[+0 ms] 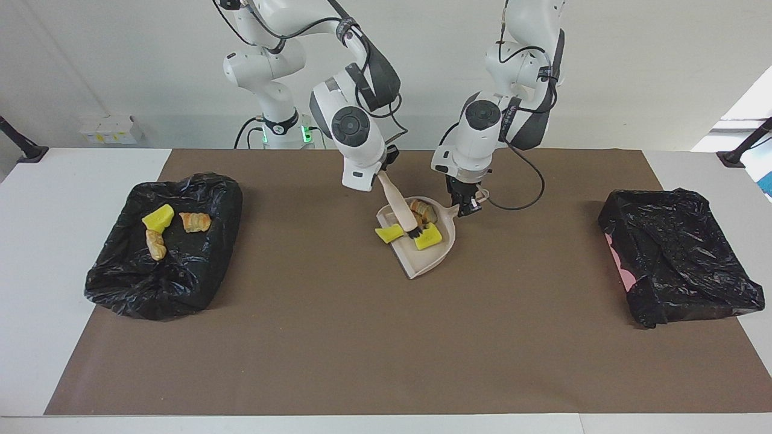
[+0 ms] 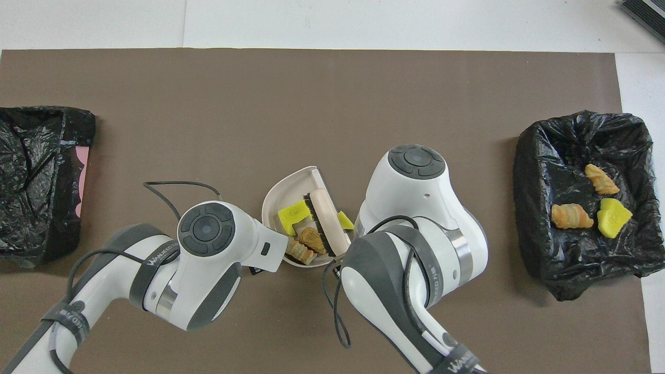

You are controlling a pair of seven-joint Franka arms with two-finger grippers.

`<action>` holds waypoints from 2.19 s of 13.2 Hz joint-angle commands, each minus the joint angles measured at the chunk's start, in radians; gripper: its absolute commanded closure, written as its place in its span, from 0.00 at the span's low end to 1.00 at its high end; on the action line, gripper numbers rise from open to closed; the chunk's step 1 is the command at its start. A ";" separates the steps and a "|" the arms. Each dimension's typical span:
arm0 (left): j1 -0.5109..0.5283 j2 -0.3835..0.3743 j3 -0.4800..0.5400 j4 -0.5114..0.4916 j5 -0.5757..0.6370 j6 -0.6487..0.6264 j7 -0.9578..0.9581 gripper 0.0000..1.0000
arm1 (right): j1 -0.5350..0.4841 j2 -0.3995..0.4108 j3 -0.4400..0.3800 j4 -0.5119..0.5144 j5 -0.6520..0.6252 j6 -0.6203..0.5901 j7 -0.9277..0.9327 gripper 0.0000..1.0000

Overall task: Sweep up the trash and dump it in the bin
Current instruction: 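Sweep remaining pieces into the dustpan with the right gripper's brush, then carry the dustpan to the other trash bag and tip it with the left gripper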

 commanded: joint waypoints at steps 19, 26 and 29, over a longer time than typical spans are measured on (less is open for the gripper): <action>0.334 -0.063 0.006 0.109 -0.003 -0.094 0.568 1.00 | 0.191 -0.020 0.010 -0.190 -0.161 0.213 0.636 1.00; 0.723 -0.062 0.010 0.285 -0.120 -0.318 1.087 1.00 | 0.357 0.132 0.011 0.008 -0.100 0.244 0.820 1.00; 0.914 -0.048 0.010 0.334 -0.232 -0.359 1.239 1.00 | 0.383 0.140 0.011 -0.035 -0.102 0.282 0.822 1.00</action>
